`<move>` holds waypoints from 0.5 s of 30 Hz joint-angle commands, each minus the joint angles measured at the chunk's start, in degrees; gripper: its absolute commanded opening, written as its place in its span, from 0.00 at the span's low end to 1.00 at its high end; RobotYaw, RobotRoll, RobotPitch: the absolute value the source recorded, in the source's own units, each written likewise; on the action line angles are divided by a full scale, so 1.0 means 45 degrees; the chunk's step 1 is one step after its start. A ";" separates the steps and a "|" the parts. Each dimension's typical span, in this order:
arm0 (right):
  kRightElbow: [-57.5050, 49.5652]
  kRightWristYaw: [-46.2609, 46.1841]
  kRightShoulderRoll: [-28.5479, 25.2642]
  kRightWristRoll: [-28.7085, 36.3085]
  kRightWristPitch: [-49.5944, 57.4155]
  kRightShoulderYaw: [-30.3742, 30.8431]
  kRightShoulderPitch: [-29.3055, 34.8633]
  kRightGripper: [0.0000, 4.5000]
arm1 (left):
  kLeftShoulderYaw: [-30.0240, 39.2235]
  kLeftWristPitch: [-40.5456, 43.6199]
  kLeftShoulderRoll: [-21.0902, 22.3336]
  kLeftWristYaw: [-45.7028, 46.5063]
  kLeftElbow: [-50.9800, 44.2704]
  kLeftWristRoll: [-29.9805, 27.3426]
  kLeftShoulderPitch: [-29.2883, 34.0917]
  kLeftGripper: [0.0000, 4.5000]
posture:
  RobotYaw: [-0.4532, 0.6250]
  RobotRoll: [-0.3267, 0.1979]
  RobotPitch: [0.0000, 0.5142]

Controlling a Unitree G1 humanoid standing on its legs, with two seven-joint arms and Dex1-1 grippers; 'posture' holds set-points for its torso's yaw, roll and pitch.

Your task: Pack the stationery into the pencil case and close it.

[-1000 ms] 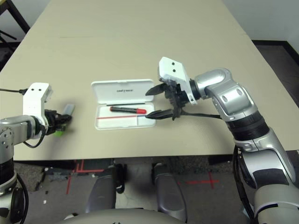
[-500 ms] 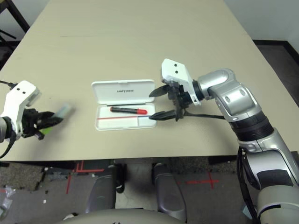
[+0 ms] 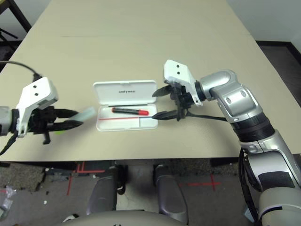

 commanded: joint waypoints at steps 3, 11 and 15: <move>0.0158 0.0023 -0.0016 -0.0236 -0.0239 0.0109 0.0169 1.00 | -0.2044 -0.0346 -0.1031 -0.0230 0.0363 0.0704 -0.1652 0.24 | 0.40 0.62 0.37; 0.0178 0.0002 0.0026 -0.0395 -0.0313 0.0089 0.0292 1.00 | -0.3793 -0.0679 -0.2110 -0.0514 0.1055 0.1682 -0.3279 0.24 | 0.39 0.62 0.37; 0.0208 -0.0050 0.0052 -0.0527 -0.0401 0.0110 0.0345 1.00 | -0.4574 -0.0885 -0.2590 -0.0584 0.1477 0.2388 -0.3889 0.24 | 0.39 0.62 0.37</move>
